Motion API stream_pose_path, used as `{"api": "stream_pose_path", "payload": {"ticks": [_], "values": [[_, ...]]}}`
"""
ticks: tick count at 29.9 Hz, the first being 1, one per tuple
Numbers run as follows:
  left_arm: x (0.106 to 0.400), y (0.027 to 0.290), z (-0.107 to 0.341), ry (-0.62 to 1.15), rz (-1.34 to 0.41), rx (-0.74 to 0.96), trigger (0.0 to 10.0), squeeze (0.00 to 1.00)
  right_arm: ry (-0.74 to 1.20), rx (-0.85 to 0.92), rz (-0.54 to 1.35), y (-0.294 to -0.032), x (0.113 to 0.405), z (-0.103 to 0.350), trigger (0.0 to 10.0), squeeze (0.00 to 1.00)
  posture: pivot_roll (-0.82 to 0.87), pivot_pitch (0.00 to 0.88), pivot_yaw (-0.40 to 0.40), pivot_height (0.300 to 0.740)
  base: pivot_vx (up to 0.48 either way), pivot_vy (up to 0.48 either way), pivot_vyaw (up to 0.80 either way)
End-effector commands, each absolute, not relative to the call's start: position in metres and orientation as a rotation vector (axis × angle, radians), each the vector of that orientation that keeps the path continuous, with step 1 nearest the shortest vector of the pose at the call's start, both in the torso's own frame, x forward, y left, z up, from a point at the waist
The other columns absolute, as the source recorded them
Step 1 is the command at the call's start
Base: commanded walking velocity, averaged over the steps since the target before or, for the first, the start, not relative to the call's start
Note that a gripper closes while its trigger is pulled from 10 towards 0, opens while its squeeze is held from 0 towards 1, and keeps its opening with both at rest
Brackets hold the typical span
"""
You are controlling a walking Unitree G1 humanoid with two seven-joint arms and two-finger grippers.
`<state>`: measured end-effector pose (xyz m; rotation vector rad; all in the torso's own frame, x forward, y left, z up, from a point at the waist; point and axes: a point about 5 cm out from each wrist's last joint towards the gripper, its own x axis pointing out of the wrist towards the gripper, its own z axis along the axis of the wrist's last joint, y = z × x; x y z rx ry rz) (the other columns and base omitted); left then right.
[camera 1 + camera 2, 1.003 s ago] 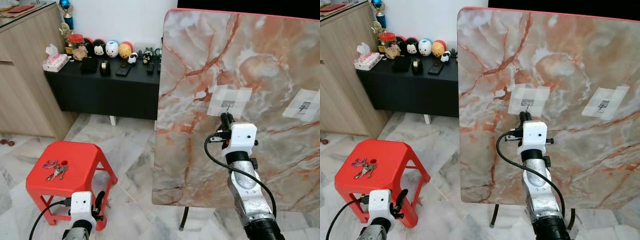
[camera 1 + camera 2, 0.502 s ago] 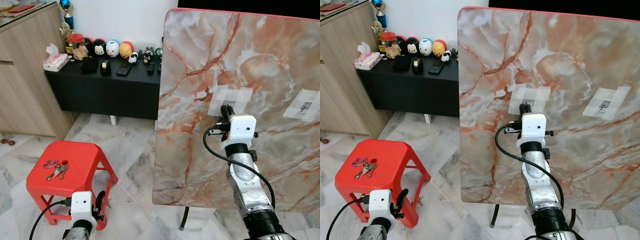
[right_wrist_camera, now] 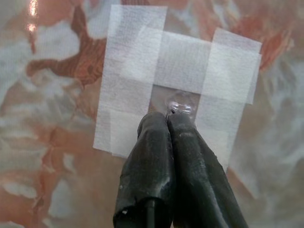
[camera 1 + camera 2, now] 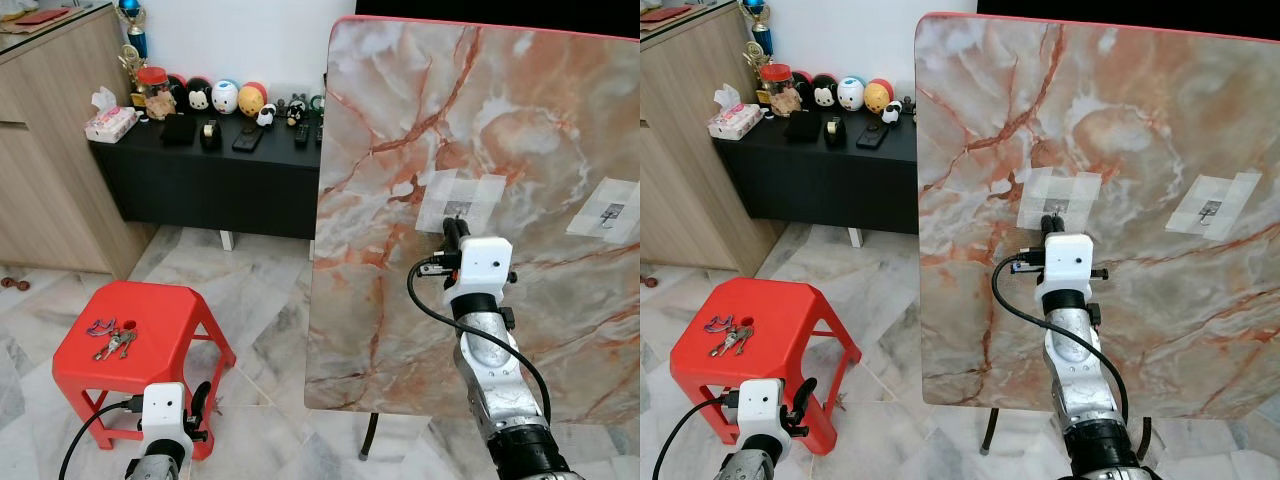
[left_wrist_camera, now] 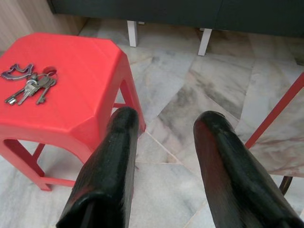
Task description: Hang keys on a hook
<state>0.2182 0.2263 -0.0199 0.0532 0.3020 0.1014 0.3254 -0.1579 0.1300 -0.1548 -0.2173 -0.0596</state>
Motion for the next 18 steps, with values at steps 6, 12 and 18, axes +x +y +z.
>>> {"api": "stream_pose_path", "payload": {"ticks": [6, 12, 18], "values": [[0.2209, 0.2212, -0.0196, 0.299, 0.082, 0.057, 10.0, 0.0, -0.235, -0.155, -0.065, -0.1595, 0.3295, 0.1363, 10.0, 0.0, 0.14, 0.024, -0.068, 0.74, 0.0, 0.0, 0.0], [0.2212, 0.2211, -0.0193, 0.298, 0.084, 0.058, 10.0, 0.0, -0.251, -0.146, -0.053, -0.157, 0.3294, 0.1386, 10.0, 0.0, 0.13, 0.026, -0.067, 0.74, 0.0, 0.0, 0.0], [0.2215, 0.2214, -0.0191, 0.298, 0.085, 0.058, 10.0, 0.0, -0.257, -0.141, -0.045, -0.1543, 0.332, 0.141, 10.0, 0.0, 0.14, 0.028, -0.068, 0.74, 0.0, 0.0, 0.0]]}}
